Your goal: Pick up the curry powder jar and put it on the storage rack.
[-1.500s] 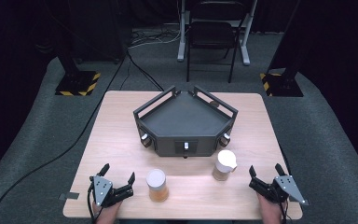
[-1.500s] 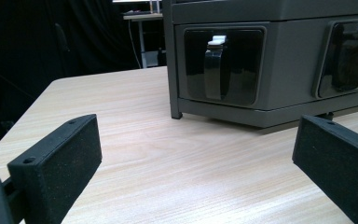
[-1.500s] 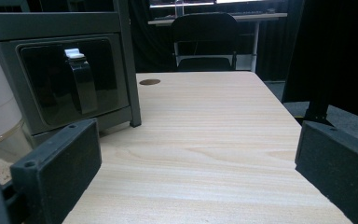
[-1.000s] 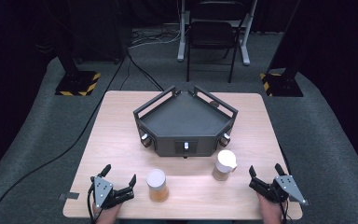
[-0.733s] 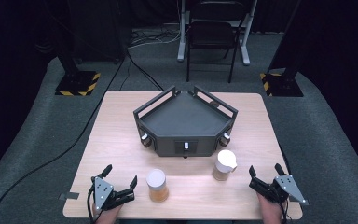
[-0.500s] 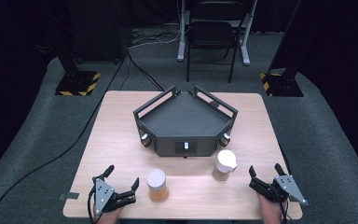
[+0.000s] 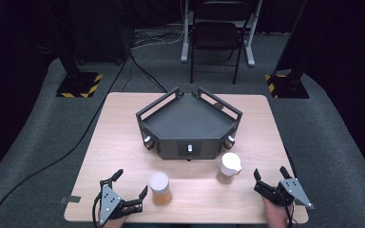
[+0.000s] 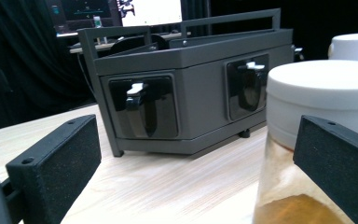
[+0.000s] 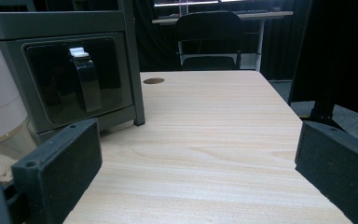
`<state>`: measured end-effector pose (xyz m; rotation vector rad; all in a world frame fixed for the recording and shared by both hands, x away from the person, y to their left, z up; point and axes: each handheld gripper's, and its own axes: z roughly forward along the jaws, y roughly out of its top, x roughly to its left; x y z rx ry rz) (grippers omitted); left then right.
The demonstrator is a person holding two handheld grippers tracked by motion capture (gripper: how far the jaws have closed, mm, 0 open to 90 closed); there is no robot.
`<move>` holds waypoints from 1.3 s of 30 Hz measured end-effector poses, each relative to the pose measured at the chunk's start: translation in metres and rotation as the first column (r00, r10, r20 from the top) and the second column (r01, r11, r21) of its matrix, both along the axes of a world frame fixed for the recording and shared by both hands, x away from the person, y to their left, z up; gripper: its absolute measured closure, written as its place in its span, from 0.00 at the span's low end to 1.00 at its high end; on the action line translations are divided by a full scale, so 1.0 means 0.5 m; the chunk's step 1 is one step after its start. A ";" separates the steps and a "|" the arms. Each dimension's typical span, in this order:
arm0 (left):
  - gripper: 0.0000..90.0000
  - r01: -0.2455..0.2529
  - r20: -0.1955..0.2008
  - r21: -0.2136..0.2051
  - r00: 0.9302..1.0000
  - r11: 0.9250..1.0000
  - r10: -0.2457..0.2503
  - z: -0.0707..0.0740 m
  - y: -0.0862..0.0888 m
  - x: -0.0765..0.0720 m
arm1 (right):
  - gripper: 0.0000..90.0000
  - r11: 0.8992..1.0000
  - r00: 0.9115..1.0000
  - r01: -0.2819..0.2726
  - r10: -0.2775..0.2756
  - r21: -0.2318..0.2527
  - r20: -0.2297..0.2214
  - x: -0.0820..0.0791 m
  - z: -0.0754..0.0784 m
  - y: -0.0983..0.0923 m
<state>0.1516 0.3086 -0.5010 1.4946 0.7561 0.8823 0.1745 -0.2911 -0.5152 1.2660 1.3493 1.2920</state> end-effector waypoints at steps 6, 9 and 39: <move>0.00 0.021 -0.003 -0.022 1.000 1.000 -0.021 0.001 0.001 0.001 | 0.00 1.000 1.000 0.000 0.000 0.000 -0.002 0.000 0.001 0.000; 0.00 0.034 -0.004 -0.026 0.999 0.999 -0.034 0.002 0.000 0.002 | 0.00 1.000 1.000 -0.004 0.004 0.001 -0.005 0.001 0.002 -0.001; 0.00 0.164 -0.013 -0.046 0.986 0.985 -0.164 0.003 -0.002 0.005 | 0.00 1.000 1.000 -0.006 0.006 0.000 -0.009 0.002 0.003 -0.002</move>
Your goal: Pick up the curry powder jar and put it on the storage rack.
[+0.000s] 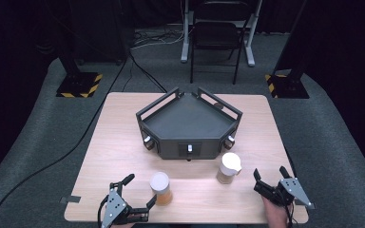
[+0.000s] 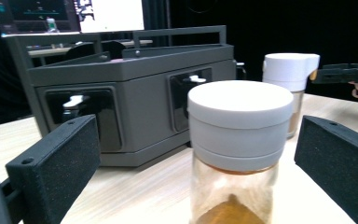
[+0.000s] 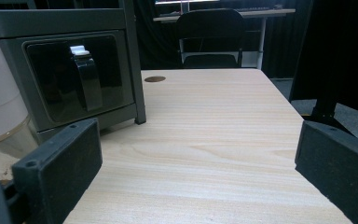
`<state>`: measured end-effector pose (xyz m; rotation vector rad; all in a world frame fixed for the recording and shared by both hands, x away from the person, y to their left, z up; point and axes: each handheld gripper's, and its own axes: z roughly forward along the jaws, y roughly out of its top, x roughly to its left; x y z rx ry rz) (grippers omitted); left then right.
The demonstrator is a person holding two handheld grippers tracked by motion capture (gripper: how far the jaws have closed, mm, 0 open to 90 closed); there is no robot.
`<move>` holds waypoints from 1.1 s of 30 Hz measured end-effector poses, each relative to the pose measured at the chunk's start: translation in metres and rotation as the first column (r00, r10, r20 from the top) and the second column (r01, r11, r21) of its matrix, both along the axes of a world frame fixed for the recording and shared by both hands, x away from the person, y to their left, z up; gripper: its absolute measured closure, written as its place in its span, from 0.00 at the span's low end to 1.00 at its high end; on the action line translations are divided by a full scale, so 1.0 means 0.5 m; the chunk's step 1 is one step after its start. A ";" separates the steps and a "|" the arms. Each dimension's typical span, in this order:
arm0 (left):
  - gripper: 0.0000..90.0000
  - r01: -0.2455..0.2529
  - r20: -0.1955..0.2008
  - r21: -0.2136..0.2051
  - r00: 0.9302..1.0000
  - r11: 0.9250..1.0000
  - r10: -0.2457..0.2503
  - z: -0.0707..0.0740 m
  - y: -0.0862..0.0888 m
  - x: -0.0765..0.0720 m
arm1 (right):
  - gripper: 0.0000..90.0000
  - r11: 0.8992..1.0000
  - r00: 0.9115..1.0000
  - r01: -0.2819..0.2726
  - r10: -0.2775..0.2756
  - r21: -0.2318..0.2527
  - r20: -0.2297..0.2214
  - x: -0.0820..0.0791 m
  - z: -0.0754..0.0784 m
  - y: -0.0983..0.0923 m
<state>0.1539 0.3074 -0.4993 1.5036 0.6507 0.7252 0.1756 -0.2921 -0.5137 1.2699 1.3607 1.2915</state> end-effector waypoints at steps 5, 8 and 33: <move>0.00 0.022 -0.003 0.003 1.000 1.000 -0.022 0.001 -0.006 0.002 | 0.00 1.000 1.000 0.000 0.000 0.000 0.000 0.000 0.000 0.000; 0.00 0.038 -0.004 -0.001 0.999 0.999 -0.038 0.002 -0.008 0.003 | 0.00 1.000 1.000 0.000 0.000 0.000 0.000 0.000 0.000 0.000; 0.00 0.032 -0.028 0.018 0.999 0.999 -0.031 0.004 -0.025 0.011 | 0.00 1.000 1.000 -0.002 0.002 0.003 -0.007 0.002 0.002 -0.001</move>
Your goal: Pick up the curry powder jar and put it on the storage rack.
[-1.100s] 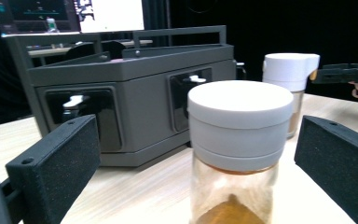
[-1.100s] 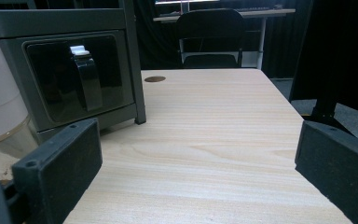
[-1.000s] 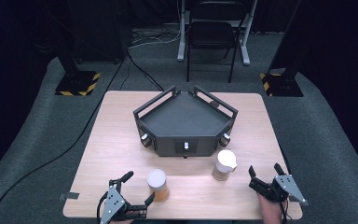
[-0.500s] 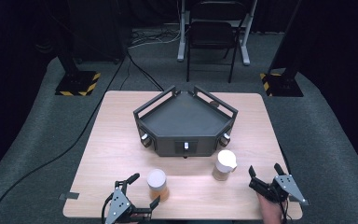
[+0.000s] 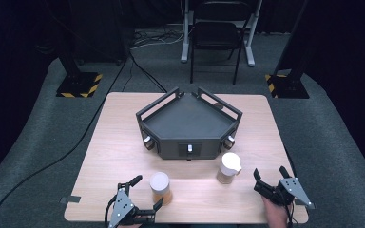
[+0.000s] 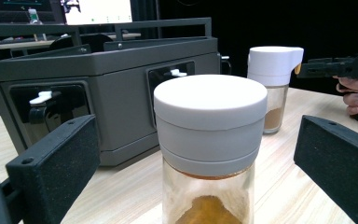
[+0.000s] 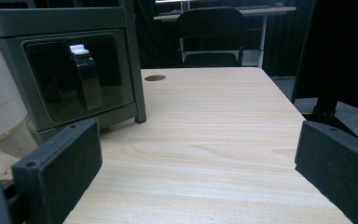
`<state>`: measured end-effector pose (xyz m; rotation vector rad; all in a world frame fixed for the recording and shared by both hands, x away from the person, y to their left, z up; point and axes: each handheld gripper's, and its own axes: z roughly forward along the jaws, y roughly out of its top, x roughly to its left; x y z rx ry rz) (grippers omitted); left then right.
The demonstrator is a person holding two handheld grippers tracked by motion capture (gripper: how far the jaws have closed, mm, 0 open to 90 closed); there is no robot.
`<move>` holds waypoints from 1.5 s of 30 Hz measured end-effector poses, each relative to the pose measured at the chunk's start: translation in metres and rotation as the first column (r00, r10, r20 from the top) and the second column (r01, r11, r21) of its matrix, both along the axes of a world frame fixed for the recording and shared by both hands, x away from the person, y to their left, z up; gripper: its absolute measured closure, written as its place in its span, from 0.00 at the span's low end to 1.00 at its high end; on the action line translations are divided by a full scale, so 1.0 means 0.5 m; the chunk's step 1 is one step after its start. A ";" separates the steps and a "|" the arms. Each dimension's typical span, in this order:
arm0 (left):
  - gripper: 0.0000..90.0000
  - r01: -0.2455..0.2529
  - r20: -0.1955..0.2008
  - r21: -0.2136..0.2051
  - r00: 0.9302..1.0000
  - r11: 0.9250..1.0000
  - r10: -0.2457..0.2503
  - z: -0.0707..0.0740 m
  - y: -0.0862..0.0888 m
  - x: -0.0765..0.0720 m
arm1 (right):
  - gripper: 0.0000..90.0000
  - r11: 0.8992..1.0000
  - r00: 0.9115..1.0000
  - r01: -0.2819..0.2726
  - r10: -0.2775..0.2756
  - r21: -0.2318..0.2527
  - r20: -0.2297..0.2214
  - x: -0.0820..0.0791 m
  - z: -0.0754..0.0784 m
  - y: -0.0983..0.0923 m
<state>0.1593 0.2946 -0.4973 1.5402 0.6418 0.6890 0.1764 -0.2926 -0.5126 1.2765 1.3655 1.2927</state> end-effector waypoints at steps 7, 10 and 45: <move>0.00 0.004 -0.004 0.000 1.000 1.000 -0.004 0.000 -0.008 0.005 | 0.00 1.000 1.000 -0.001 0.001 0.002 0.000 0.000 0.000 -0.001; 0.00 0.010 -0.006 0.000 1.000 1.000 -0.010 0.001 -0.013 0.009 | 0.00 1.000 1.000 -0.001 0.001 0.001 0.000 0.000 0.000 -0.001; 0.02 -0.002 -0.039 0.009 0.999 1.000 0.002 0.008 -0.057 0.040 | 0.00 1.000 1.000 -0.003 0.003 -0.006 0.005 0.000 -0.001 0.001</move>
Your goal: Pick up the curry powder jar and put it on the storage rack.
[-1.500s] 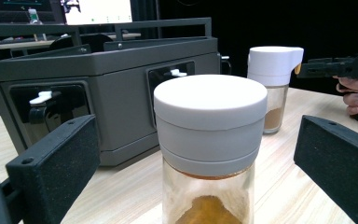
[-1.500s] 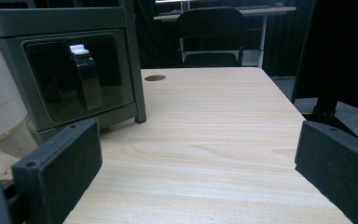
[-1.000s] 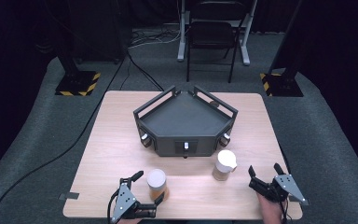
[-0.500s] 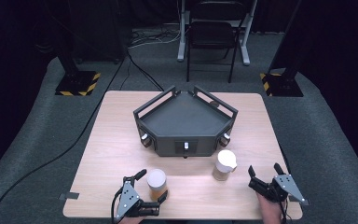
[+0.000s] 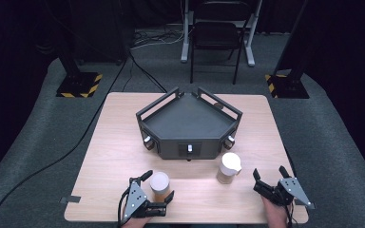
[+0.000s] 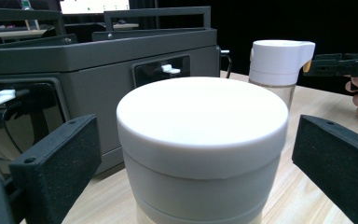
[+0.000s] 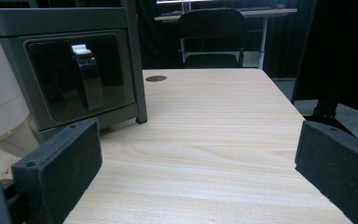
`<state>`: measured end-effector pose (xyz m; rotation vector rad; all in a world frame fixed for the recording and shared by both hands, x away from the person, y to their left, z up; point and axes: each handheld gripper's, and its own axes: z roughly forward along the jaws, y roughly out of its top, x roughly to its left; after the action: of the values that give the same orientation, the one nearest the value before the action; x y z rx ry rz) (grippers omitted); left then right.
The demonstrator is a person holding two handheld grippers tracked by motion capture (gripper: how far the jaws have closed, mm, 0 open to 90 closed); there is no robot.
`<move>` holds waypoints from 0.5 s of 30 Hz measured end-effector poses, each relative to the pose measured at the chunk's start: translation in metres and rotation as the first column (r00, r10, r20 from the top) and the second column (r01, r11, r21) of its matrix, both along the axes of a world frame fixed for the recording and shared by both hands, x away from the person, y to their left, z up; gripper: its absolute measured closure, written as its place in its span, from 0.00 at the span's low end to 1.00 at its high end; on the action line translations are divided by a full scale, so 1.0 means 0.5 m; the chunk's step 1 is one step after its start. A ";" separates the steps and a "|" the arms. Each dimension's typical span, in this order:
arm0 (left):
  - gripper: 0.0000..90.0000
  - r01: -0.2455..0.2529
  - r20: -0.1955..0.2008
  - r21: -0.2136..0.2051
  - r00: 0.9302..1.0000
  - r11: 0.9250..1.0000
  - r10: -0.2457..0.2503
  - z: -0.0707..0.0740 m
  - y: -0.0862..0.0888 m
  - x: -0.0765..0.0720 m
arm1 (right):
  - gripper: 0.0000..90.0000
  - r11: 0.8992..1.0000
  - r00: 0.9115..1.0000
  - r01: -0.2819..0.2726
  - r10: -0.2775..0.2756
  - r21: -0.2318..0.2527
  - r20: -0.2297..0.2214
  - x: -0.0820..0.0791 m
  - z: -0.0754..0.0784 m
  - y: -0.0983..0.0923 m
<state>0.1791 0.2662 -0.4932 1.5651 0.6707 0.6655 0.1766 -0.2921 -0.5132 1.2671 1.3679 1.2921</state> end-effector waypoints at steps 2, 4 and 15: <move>0.04 -0.002 -0.002 0.004 1.000 1.000 0.002 0.001 0.000 -0.001 | 0.00 1.000 1.000 0.000 0.000 0.002 0.000 0.000 0.000 0.000; 0.04 -0.003 -0.002 0.003 1.000 1.000 0.003 0.000 0.001 -0.002 | 0.00 1.000 1.000 0.001 -0.001 0.000 0.000 0.000 0.000 0.000; 0.33 0.013 -0.013 0.011 1.000 1.000 -0.013 0.006 0.006 0.000 | 0.00 1.000 1.000 0.001 -0.001 -0.002 -0.003 0.000 0.001 0.001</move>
<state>0.1793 0.2692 -0.4902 1.5834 0.6667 0.6510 0.1767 -0.2918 -0.5127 1.2688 1.3702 1.2889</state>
